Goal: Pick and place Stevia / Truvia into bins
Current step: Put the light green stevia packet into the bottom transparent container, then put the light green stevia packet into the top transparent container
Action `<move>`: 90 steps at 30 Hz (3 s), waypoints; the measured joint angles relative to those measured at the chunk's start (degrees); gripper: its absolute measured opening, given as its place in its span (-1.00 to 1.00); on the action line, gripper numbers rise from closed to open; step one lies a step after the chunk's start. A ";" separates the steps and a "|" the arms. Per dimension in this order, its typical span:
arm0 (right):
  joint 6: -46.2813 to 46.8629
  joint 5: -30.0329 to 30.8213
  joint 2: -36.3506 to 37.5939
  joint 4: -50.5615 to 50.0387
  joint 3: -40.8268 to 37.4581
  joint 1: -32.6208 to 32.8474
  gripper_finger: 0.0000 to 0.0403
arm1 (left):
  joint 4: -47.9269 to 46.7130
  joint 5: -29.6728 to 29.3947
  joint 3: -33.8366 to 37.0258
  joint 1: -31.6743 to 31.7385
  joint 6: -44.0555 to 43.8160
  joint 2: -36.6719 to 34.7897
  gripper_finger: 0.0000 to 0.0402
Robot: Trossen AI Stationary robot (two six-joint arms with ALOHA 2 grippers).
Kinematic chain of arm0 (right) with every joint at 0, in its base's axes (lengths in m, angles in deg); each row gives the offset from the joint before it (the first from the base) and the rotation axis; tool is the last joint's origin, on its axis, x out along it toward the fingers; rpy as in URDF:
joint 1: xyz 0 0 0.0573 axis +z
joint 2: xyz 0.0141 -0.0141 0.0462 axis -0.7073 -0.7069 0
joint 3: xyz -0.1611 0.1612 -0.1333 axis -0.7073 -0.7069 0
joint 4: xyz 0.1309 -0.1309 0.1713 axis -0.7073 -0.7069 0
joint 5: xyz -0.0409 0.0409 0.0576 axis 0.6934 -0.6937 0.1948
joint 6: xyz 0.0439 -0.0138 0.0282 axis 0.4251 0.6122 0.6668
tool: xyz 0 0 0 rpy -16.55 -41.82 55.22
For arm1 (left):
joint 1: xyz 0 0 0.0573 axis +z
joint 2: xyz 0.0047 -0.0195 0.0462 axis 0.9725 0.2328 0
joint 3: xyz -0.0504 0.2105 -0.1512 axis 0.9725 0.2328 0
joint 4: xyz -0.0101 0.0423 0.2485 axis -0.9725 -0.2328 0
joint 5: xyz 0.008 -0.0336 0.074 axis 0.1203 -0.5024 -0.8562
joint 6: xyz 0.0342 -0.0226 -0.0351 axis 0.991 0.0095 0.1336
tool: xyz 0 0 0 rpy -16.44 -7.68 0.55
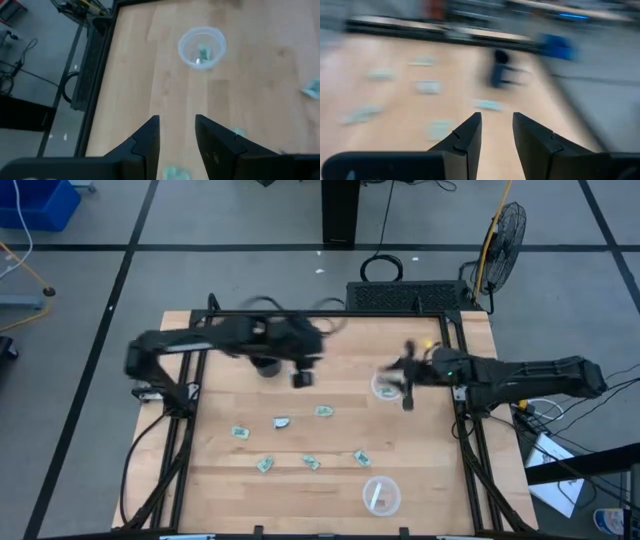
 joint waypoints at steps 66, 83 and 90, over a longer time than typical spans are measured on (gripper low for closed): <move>30.76 9.00 -34.40 16.58 0.83 44.50 -0.97 | -17.79 -13.21 2.11 -8.38 -24.51 -19.62 -0.35; 36.03 7.34 -40.93 7.07 7.20 44.38 -0.77 | -17.12 -15.95 7.06 -10.36 -24.16 -19.64 -0.35; 38.57 7.31 -40.93 7.33 7.20 44.38 -0.59 | -16.61 -16.77 7.06 -10.36 -24.05 -19.64 -0.35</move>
